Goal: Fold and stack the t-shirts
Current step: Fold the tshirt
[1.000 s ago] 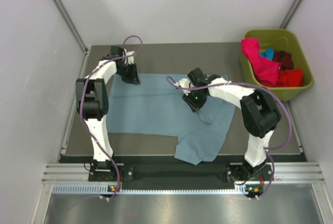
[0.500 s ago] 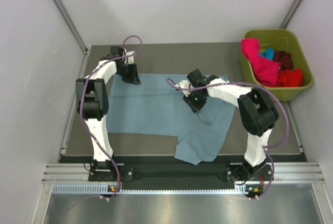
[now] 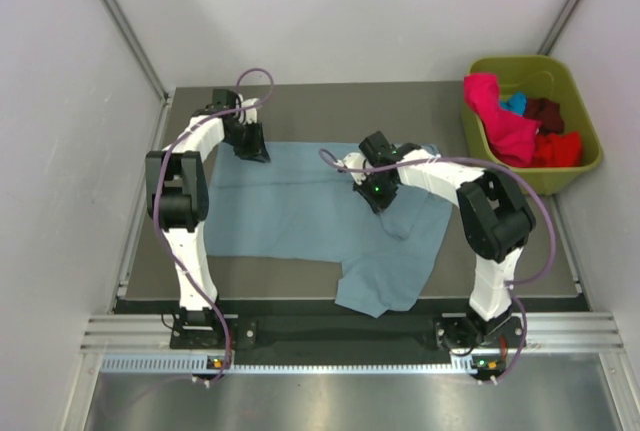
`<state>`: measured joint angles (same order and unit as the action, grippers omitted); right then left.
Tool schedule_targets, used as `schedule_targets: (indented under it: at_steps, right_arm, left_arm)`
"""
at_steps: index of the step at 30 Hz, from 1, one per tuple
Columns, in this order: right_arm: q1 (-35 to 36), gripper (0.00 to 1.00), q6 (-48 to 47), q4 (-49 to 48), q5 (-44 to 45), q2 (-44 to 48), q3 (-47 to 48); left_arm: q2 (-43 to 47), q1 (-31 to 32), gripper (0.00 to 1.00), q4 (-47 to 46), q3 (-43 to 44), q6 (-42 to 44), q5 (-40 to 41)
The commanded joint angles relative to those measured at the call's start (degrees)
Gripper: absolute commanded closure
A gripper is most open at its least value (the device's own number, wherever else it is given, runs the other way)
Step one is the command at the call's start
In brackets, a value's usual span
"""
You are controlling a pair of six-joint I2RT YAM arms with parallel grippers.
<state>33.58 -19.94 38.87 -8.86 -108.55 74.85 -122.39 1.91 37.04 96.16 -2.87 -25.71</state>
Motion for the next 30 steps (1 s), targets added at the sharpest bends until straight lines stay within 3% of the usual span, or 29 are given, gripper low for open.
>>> schedule_targets:
  at_steps: [1,8,22,25,26,30]
  right_arm:
    - [0.34,1.00,-0.27,0.41,-0.98,1.59,4.60]
    - [0.43,1.00,-0.62,6.12,-7.57,2.21,11.02]
    - [2.28,1.00,-4.13,11.22,-19.52,2.82,10.32]
    - [2.01,0.94,-5.27,12.80,-20.14,1.77,10.84]
    - [1.93,0.83,-5.28,13.76,-20.40,1.33,11.02]
    - [0.96,0.61,-3.00,12.38,-20.76,0.97,11.64]
  left_arm:
    - [2.15,-0.24,0.75,-1.97,0.17,-0.03,-1.00]
    - [1.36,-0.15,0.75,-1.88,0.87,-0.20,-1.36]
    - [1.19,-0.07,0.75,-1.70,1.22,-0.03,-1.44]
    - [0.92,-0.07,0.75,-1.71,1.57,-0.20,-1.62]
    - [0.84,-0.07,0.75,-1.70,1.66,-0.20,-1.62]
    - [0.57,-0.07,0.75,-1.62,2.10,-0.20,-1.45]
